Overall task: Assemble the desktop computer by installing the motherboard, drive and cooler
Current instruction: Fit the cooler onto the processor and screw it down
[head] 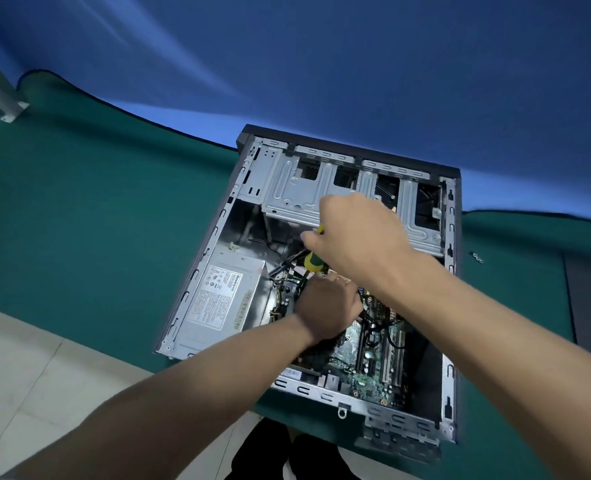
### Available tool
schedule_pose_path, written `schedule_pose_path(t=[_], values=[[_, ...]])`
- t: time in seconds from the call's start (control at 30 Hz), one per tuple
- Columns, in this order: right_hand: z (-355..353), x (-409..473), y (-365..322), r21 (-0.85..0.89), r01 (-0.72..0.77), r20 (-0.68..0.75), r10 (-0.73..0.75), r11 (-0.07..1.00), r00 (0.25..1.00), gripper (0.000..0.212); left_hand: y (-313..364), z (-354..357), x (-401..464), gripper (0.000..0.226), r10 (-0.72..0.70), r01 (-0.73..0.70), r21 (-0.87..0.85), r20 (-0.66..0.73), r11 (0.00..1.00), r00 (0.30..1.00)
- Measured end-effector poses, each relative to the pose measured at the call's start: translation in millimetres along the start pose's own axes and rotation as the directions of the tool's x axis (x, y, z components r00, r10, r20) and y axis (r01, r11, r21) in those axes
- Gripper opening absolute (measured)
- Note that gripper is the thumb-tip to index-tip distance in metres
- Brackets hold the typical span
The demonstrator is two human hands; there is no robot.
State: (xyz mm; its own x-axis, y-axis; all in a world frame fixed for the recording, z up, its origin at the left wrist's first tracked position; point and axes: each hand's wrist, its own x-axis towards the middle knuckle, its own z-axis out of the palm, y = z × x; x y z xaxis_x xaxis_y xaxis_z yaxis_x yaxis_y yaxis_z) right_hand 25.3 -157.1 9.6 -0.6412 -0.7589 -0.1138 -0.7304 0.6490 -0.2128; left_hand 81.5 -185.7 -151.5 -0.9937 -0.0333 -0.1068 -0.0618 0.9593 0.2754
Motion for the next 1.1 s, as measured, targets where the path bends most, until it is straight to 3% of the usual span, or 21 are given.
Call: schedule_pose_path(t=[0.07,0.13,0.23,0.33,0.4,0.47,0.6,0.83,1.1], values=[[-2,-8,16,0.114,-0.019,-0.067,0.026,0.993,0.997,0.021,0,2,2,0.037,-0.02,0.021,0.012,-0.019,1.0,1.0],[-7,-15,34,0.228,-0.064,-0.124,0.094,0.971,0.988,0.018,1,-1,0,0.042,-0.015,0.014,0.023,0.047,1.0,0.999],[-17,-30,60,0.35,-0.099,-0.226,0.186,0.932,0.956,0.014,-1,-9,-1,0.033,-0.049,0.06,-0.121,0.089,0.991,0.995],[-26,-44,83,0.385,-0.124,-0.278,0.244,0.914,0.929,0.011,-4,-22,4,0.031,-0.069,0.098,-0.108,0.241,0.989,0.968],[-31,-54,93,0.425,-0.14,-0.287,0.28,0.894,0.916,0.01,-7,-35,9,0.033,-0.062,0.094,-0.062,0.391,0.994,0.918],[-36,-63,101,0.475,-0.152,-0.298,0.321,0.867,0.899,0.012,-13,-44,14,0.049,-0.05,0.088,-0.048,0.523,0.995,0.851],[-41,-79,107,0.506,-0.197,-0.293,0.382,0.84,0.877,0.015,-31,-58,28,0.064,-0.031,0.112,-0.078,0.675,0.991,0.738],[-20,-94,87,0.503,-0.343,-0.146,0.469,0.793,0.871,0.019,-51,-49,52,0.053,0.142,0.034,-0.22,0.732,0.975,0.666],[9,-78,34,0.453,-0.441,-0.1,0.536,0.775,0.838,0.019,-61,-38,66,0.058,0.241,-0.073,-0.262,0.698,0.962,0.675]])
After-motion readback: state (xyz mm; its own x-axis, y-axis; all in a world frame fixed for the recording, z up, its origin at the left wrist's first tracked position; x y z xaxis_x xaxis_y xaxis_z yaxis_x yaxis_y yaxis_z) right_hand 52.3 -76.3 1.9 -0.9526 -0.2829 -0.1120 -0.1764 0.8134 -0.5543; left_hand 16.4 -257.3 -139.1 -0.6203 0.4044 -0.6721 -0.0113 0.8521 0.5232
